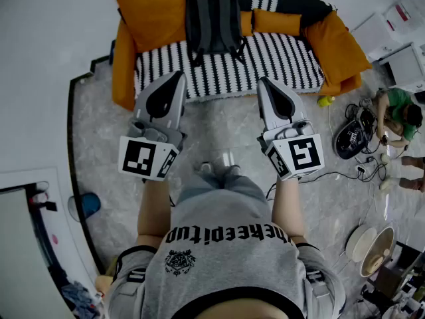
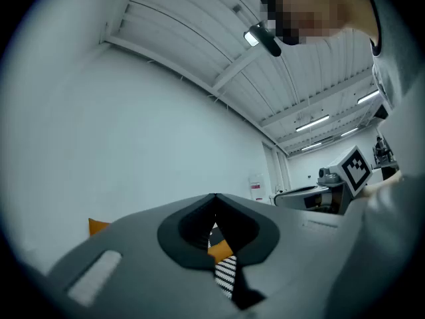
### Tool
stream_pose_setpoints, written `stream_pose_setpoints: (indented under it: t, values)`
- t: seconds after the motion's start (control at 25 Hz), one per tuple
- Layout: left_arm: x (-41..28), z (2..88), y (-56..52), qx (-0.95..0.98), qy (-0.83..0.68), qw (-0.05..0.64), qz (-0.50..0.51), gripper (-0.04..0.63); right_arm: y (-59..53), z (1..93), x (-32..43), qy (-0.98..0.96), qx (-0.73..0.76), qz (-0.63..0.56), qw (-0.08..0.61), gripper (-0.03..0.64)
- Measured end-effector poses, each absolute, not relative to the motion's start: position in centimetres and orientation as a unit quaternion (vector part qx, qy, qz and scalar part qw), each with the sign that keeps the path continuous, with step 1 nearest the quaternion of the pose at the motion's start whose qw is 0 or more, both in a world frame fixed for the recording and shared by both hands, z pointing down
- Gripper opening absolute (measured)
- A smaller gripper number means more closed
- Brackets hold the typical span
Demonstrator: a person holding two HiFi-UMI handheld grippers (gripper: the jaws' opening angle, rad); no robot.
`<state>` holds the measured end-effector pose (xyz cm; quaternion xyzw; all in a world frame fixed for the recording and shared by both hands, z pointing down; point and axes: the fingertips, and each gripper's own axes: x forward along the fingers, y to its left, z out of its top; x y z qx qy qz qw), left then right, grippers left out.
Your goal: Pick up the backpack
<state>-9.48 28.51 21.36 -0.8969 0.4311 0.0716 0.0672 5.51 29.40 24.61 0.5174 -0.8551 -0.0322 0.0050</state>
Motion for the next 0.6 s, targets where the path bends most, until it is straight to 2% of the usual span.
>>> stream_pose_setpoints:
  t: [0.6]
  values:
    - [-11.0, 21.7, 26.9, -0.901, 0.425, 0.063, 0.066, 0.017, 27.3, 24.7, 4.1, -0.846, 0.533, -0.027, 0.007, 0.002]
